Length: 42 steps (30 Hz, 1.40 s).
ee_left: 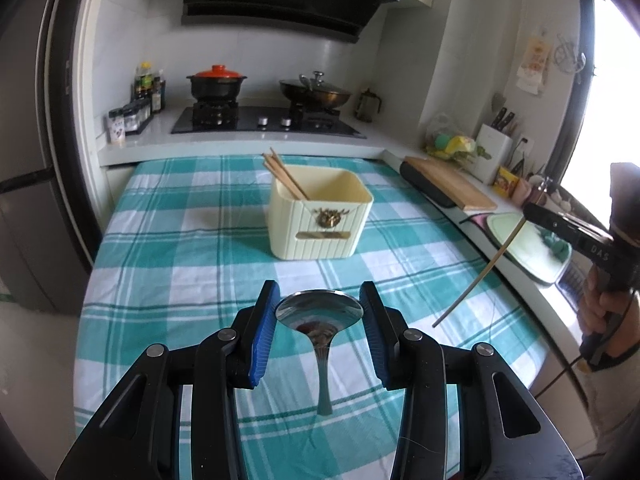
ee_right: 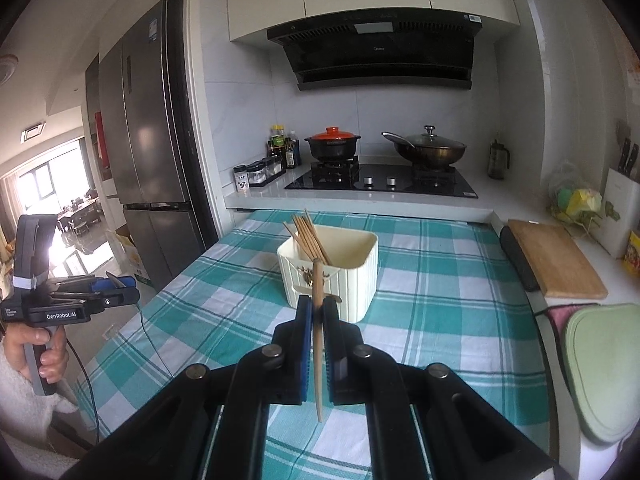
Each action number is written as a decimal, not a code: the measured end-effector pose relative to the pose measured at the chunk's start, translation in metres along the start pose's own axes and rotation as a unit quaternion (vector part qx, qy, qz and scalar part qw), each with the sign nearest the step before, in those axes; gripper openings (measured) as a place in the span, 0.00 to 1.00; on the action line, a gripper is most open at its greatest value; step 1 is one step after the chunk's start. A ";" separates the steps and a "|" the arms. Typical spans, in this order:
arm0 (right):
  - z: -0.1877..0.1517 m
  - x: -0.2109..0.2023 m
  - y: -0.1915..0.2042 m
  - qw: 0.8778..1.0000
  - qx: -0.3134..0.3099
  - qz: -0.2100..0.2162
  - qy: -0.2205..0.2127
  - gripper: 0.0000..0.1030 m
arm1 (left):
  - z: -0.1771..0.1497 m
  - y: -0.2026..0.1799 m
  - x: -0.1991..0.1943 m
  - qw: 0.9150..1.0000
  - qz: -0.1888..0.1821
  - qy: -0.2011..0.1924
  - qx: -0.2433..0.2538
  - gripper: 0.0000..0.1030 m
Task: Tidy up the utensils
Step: 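Carry the spoon and chopstick into the cream caddy and open both tools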
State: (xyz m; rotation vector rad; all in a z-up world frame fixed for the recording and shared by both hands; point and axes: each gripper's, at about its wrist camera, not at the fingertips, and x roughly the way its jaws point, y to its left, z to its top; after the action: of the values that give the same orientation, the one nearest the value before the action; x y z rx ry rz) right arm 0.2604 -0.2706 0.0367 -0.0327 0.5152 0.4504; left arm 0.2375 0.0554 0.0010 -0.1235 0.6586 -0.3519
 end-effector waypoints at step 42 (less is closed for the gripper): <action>0.142 0.251 -0.050 0.996 0.011 -0.001 0.092 0.05 | 0.210 0.016 0.223 0.998 0.007 0.050 -0.033 0.40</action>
State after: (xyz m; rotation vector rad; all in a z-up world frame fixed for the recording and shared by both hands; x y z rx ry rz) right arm 0.5424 -0.1930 0.0354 -0.0534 0.7012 0.4422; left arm 0.5356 -0.0086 0.0344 -0.1645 0.7698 -0.3241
